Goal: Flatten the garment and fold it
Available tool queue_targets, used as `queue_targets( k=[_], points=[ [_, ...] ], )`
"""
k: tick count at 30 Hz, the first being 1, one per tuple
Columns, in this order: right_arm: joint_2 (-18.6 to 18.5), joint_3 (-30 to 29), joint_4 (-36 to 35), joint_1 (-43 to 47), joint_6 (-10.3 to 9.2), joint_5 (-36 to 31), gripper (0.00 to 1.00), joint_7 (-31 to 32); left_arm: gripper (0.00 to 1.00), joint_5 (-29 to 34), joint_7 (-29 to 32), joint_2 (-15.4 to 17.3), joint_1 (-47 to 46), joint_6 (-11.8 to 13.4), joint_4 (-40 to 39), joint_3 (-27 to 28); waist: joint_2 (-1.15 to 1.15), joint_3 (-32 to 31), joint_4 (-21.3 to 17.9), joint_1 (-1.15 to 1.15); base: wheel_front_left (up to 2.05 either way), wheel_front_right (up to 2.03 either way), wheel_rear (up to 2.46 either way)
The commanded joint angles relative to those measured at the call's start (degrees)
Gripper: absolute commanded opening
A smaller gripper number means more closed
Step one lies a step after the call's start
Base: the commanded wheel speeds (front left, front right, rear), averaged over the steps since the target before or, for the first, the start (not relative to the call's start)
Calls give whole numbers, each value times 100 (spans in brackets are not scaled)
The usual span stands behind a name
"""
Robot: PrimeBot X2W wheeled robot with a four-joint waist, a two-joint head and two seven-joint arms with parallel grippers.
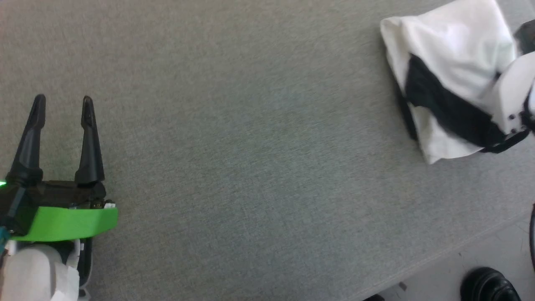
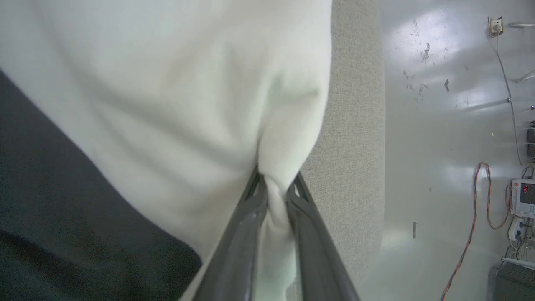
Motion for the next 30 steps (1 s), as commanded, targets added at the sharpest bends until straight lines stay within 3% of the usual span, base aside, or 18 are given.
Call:
queue_targets(
  k=[1,9,13,20,21,22,30],
  points=[
    [-31,-136,17,-125,-10,-53,0,-61,100,15,43,90,-59,-32,-64,19,0,575,274,-1,0,0,0],
    [-391,-1266,266,-254,-10,-510,0,-33,100,2,197,310,124,37,-422,279,0,799,371,-1,0,0,0],
    [-386,-1959,305,-211,-10,-810,0,-64,100,-32,227,377,257,57,-518,390,0,793,388,-1,0,0,0],
    [-397,-2514,73,-98,-10,-1389,0,-34,100,-79,267,431,395,64,-618,444,0,782,421,-1,0,0,0],
    [-399,-2596,-3,-99,-10,-1474,37,-70,100,-85,272,442,406,64,-629,449,0,784,424,-1,0,0,0],
    [-403,-2643,-50,-98,-10,-1537,100,-97,100,-89,275,448,412,64,-633,452,0,784,426,-1,0,0,0],
    [-252,-2772,-562,-131,-10,-1696,100,-520,100,-120,251,476,474,78,-570,445,0,647,449,-1,0,0,0]
  ],
)
